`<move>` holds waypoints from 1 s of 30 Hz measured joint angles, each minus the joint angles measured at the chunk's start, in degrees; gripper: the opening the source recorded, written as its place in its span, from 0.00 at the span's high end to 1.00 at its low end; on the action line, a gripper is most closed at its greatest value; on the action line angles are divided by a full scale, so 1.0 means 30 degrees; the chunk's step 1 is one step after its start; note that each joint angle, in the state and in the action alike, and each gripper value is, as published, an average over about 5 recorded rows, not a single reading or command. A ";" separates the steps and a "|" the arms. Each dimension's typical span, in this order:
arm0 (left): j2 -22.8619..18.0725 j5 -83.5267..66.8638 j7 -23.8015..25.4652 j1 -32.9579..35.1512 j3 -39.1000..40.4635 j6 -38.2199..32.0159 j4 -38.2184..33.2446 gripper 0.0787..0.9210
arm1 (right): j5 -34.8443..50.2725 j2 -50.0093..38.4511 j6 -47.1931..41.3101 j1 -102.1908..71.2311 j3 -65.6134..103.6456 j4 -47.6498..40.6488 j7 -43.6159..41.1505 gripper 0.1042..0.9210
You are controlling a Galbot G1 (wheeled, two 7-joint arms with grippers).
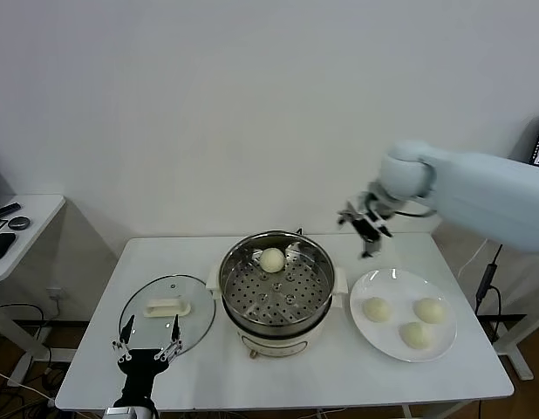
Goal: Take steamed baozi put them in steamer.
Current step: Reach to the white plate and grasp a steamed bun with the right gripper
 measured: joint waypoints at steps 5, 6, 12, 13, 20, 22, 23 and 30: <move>-0.0066 0.0098 0.0083 -0.0070 -0.0041 -0.0007 -0.0025 0.12 | -0.0619 -0.1925 -0.1081 -0.1418 0.0693 0.0431 -0.0128 0.12; -0.0092 0.0134 0.0093 -0.0055 -0.0059 -0.0007 -0.0046 0.12 | -0.0766 -0.2170 -0.1180 -0.1825 0.0942 0.0424 -0.0159 0.12; -0.0195 0.0286 0.0079 0.0176 -0.0251 -0.0022 -0.0136 0.12 | -0.1796 -0.2800 -0.1216 -0.4554 0.2901 -0.0226 -0.0318 0.12; -0.0195 0.0300 0.0071 0.0221 -0.0290 -0.0022 -0.0155 0.12 | -0.1989 -0.2781 -0.1157 -0.5002 0.3249 -0.0410 -0.0322 0.12; -0.0275 0.0390 0.0004 0.0438 -0.0590 0.0021 -0.0273 0.12 | -0.3307 -0.1956 -0.0572 -0.8000 0.5588 -0.2092 -0.0245 0.12; -0.0305 0.0424 -0.0023 0.0494 -0.0671 0.0028 -0.0240 0.12 | -0.3619 -0.1587 -0.0399 -0.8782 0.6179 -0.2614 -0.0230 0.12; -0.0317 0.0437 -0.0031 0.0520 -0.0706 0.0029 -0.0215 0.12 | -0.3759 -0.1396 -0.0320 -0.9155 0.6448 -0.2865 -0.0228 0.12; -0.0389 0.0476 -0.0043 0.0602 -0.0827 0.0026 -0.0112 0.12 | -0.4480 -0.0253 0.0039 -1.1158 0.7781 -0.4287 -0.0352 0.12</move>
